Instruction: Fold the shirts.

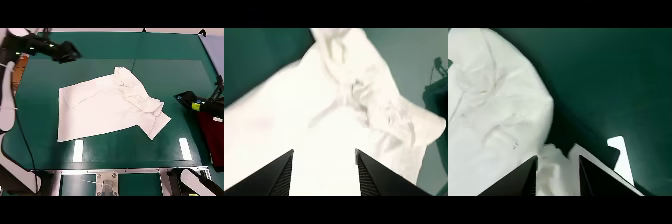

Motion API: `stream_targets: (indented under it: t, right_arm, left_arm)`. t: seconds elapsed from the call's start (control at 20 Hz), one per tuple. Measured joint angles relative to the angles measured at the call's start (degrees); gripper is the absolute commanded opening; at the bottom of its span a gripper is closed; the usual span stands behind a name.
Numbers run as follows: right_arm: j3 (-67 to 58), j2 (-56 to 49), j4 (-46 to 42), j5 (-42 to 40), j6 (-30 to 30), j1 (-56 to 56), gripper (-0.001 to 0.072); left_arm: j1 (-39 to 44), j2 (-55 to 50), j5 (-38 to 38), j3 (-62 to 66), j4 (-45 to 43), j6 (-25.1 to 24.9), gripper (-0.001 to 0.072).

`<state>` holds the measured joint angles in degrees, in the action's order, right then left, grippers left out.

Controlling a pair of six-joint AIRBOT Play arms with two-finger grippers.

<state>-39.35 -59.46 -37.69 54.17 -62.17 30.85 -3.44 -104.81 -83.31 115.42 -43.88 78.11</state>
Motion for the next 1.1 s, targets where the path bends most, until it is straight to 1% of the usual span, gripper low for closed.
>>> stream_targets:
  t: [0.05, 0.1, 0.15, 0.25, 0.35, 0.45, 0.65, 0.7, 0.75, 0.8, 0.9, 1.0, 1.1]
  right_arm:
    - [-0.11, -0.26, -2.38, 1.29, -0.42, 1.86, 0.0294]
    - [0.09, -0.63, -4.5, 2.16, -0.87, 3.43, 0.0303]
    - [0.55, -1.14, -5.75, 2.86, -1.36, 4.48, 0.0349]
    - [1.97, -2.8, -7.54, 3.74, -1.77, 5.88, 0.0358]
    - [3.41, -5.2, -8.24, 4.11, -2.58, 6.6, 0.0358]
    - [4.68, -7.72, -8.46, 4.26, -3.15, 6.99, 0.0355]
    - [6.16, -12.26, -6.69, 4.55, -3.56, 6.23, 0.0349]
    - [6.29, -13.29, -5.44, 4.57, -3.54, 5.53, 0.0301]
    - [6.38, -14.14, -4.81, 4.48, -3.41, 4.68, 0.0108]
    - [6.6, -14.99, -4.28, 3.85, -3.1, 3.78, 0.0018]
    - [6.67, -15.82, -2.97, 3.39, -1.92, 2.32, 0.0016]
    - [6.82, -15.23, -3.41, 4.15, -2.16, 1.62, 0.0016]
    - [7.87, -12.04, -7.39, 7.28, -5.79, 1.2, 0.0016]
  left_arm:
    - [-1.84, 1.46, -4.44, -1.64, -2.73, 1.68, 0.046]
    - [-3.3, 2.95, -7.15, -3.69, -5.51, 2.99, 0.046]
    - [-4.7, 5.09, -9.09, -6.51, -8.28, 3.91, 0.046]
    - [-6.91, 9.75, -11.06, -13.51, -13.09, 5.03, 0.0461]
    - [-9.18, 14.88, -11.15, -21.86, -17.2, 5.25, 0.0461]
    - [-11.72, 19.67, -9.68, -31.34, -20.61, 5.27, 0.0462]
    - [-15.5, 26.64, -5.35, -47.63, -23.19, 3.76, 0.0462]
    - [-15.98, 27.54, -4.76, -50.73, -23.43, 3.34, 0.0462]
    - [-16.33, 28.09, -3.78, -53.16, -23.63, 2.97, 0.0462]
    - [-16.57, 28.63, -2.64, -55.1, -23.39, 2.62, 0.0462]
    - [-16.83, 29.18, -1.46, -57.46, -23.15, 2.1, 0.0462]
    - [-17.0, 29.51, -0.76, -58.77, -23.17, 1.7, 0.0462]
    - [-17.11, 29.75, -0.26, -59.47, -23.12, 1.49, 0.0462]
